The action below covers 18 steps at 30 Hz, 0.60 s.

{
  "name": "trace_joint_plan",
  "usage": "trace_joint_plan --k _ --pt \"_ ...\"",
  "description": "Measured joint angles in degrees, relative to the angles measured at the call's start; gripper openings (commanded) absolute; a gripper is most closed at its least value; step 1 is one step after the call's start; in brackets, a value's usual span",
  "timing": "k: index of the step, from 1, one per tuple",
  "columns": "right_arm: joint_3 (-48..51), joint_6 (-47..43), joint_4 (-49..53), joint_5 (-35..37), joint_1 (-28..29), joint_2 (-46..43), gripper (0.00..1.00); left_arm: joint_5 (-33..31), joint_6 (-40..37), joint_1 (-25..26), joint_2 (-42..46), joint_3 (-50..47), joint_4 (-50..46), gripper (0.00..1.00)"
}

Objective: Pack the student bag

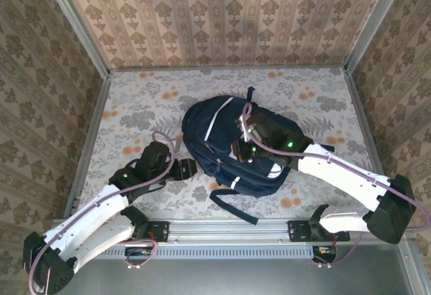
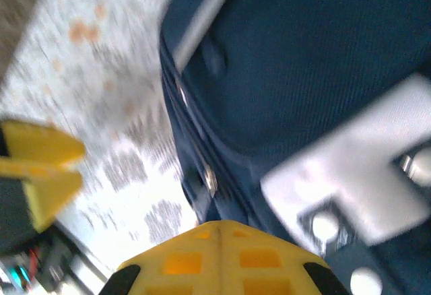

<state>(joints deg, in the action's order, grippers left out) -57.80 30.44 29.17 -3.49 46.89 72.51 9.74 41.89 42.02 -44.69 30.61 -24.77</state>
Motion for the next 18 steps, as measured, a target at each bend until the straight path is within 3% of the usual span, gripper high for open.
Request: trace_joint_plan --k 7,12,18 --pt "8.1 1.8 3.7 1.9 4.2 3.7 0.0 -4.1 -1.5 8.5 -8.2 0.2 0.9 0.6" --pt "8.9 4.2 3.5 5.5 3.0 4.1 0.0 -7.1 -1.5 13.7 -16.0 0.4 4.0 0.6" --pt "11.1 6.2 1.4 8.6 -1.2 1.4 0.0 -10.9 -1.1 15.7 -21.9 2.3 6.4 0.57"
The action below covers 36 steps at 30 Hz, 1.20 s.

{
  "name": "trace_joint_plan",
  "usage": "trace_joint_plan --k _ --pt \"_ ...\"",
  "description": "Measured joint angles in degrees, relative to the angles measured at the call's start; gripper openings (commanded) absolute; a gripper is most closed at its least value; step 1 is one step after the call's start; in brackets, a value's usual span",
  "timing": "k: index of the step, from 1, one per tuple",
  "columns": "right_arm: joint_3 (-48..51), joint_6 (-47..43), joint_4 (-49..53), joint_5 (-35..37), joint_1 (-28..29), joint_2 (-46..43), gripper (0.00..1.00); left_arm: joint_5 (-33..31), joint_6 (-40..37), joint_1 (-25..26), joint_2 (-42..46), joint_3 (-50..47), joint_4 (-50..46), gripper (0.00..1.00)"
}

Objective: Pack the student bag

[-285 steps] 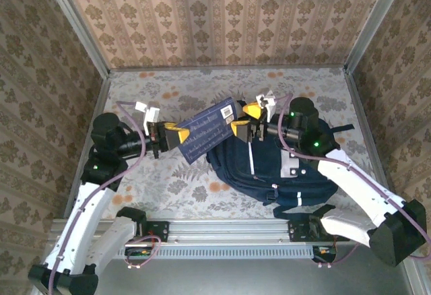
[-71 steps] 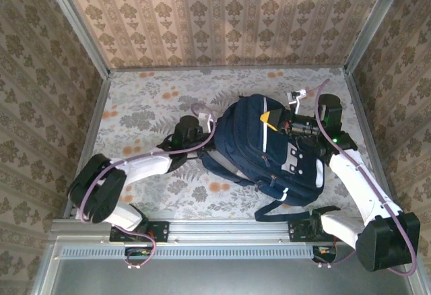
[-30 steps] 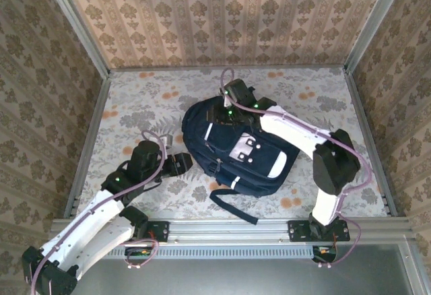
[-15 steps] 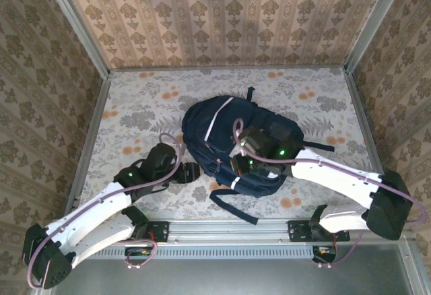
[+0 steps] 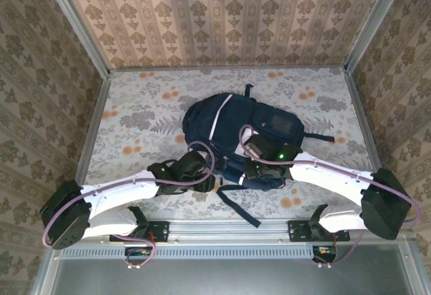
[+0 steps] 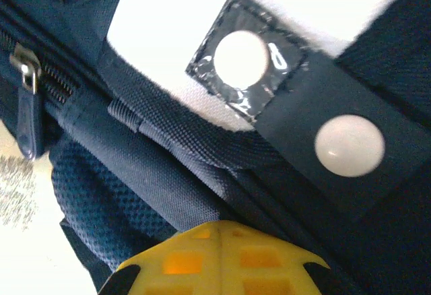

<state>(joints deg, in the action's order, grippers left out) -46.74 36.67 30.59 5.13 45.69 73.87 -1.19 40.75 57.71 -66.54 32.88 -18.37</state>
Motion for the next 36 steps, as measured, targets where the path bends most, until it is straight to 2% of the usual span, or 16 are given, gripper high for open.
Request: trace_joint_plan --k 2,4,6,11,14,19,24,36 --pt "0.0 -0.1 0.0 1.5 -0.8 -1.3 0.01 -2.7 0.5 0.0 2.4 0.0 -0.3 0.56" --pt "0.0 -0.3 -0.5 2.1 -1.2 -3.0 0.14 -5.8 1.3 -0.3 6.9 -0.3 -0.6 0.55" --pt "-0.5 -0.3 -1.5 2.0 -1.4 -4.9 0.21 -8.7 2.2 -1.0 13.7 -1.4 -0.9 0.53" --pt "-6.1 2.9 -6.0 0.7 -1.5 -1.8 0.16 -12.2 4.3 -3.9 25.5 -5.6 -1.3 0.53" --pt "-11.7 5.9 -9.3 -0.2 -1.6 4.6 0.16 -12.3 4.7 -4.5 26.4 -6.9 -2.4 0.52" --pt "-18.8 10.3 -14.0 -2.2 -2.0 15.0 0.27 -11.9 4.9 -4.5 26.8 -7.5 -3.1 0.53" --pt "-22.1 14.2 -17.8 -5.2 -3.8 22.3 0.28 -11.4 5.1 -4.7 29.7 -8.9 -3.1 0.53" --pt "-24.5 16.5 -24.9 -12.7 -6.1 28.5 0.26 -8.9 5.1 -6.1 29.4 -10.4 -1.7 0.53"
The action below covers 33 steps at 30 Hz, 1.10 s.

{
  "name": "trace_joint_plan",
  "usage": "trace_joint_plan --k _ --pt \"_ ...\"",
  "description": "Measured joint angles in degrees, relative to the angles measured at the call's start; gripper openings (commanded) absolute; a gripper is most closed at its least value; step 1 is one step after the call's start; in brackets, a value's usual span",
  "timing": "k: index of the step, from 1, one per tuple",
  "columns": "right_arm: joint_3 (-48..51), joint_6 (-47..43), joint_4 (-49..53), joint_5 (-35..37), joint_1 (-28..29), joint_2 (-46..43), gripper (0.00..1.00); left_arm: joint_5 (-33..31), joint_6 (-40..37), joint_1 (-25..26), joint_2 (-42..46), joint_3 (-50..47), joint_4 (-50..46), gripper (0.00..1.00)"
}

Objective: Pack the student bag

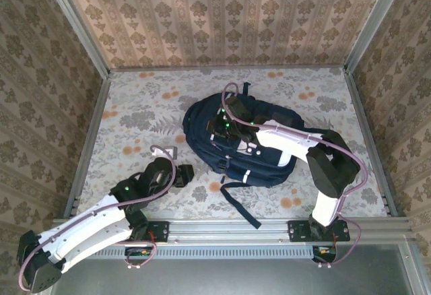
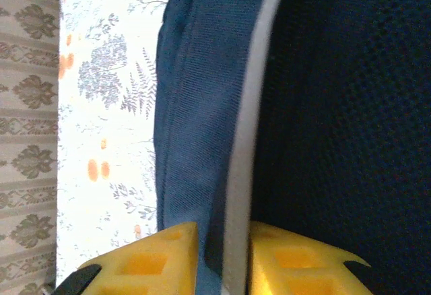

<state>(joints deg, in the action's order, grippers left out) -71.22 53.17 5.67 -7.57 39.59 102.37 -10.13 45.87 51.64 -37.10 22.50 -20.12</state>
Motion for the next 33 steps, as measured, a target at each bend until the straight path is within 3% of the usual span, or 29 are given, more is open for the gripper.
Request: trace_joint_plan --k 8,10,14,23,33 --pt "-0.9 1.7 -2.8 -3.5 -0.4 2.7 0.27 1.3 0.0 0.0 -0.5 -1.2 0.6 0.53" --pt "-1.6 1.7 -2.6 -3.7 -0.4 3.8 0.21 1.4 0.0 0.0 -0.5 -1.2 0.7 0.53" --pt "-2.3 2.4 -2.1 -4.1 -0.7 5.4 0.0 1.5 0.0 0.0 -1.5 -1.2 1.1 0.53" --pt "-1.9 3.5 -1.7 -6.6 -3.4 0.9 0.0 2.9 -0.4 2.0 -10.8 -0.3 3.1 0.55" --pt "-1.9 5.1 1.4 -7.9 -7.3 -8.7 0.0 2.3 -7.7 8.0 -26.3 10.6 8.7 0.58"
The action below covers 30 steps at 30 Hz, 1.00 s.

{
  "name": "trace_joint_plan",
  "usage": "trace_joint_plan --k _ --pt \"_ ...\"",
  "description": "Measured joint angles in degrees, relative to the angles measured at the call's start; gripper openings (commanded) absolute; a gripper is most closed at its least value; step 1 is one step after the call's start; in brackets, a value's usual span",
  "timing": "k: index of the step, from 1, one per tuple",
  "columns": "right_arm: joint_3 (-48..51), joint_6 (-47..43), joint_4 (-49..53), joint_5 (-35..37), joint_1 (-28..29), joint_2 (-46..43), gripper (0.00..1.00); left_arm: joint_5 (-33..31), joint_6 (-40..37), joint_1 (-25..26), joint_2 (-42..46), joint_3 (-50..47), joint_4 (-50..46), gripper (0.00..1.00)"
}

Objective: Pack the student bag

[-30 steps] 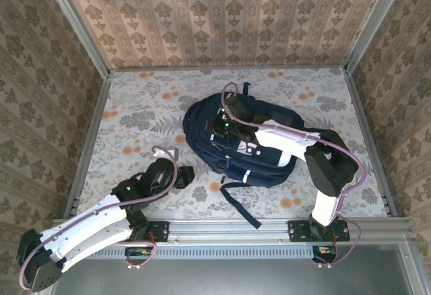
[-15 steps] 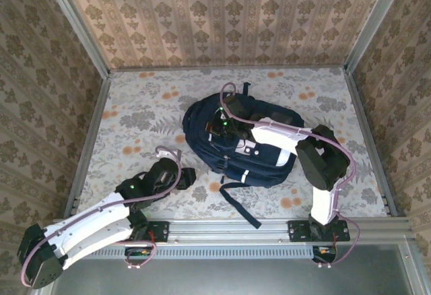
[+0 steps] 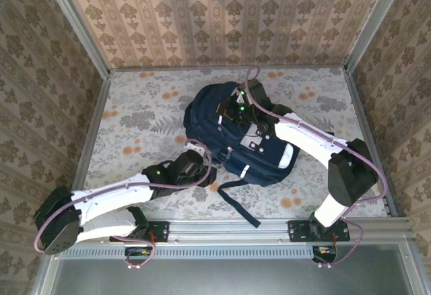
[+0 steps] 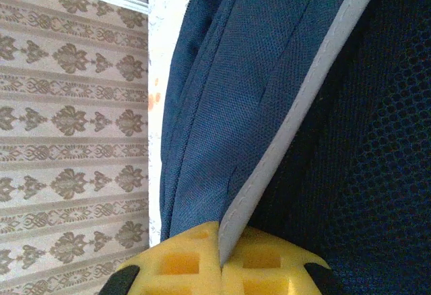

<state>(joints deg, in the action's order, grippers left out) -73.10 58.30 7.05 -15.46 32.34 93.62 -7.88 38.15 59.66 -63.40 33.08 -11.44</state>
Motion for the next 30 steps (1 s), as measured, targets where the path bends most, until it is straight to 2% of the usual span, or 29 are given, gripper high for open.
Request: trace_joint_plan --k 13,20,25,30 --pt "1.7 3.6 0.4 -3.7 -3.0 -3.6 0.0 -9.5 -11.5 4.9 -7.0 0.9 12.8 0.52" --pt "2.7 5.0 -0.9 -5.6 -4.2 -4.3 0.0 -11.6 -12.1 6.7 -14.2 1.0 14.8 0.51" --pt "3.2 6.1 -1.7 -6.1 -4.9 -4.3 0.0 -13.9 -12.0 7.4 -14.6 0.6 16.9 0.51" --pt "3.5 6.5 -2.3 -6.3 -5.1 -4.3 0.0 -15.9 -12.2 7.4 -17.2 0.4 19.8 0.47"
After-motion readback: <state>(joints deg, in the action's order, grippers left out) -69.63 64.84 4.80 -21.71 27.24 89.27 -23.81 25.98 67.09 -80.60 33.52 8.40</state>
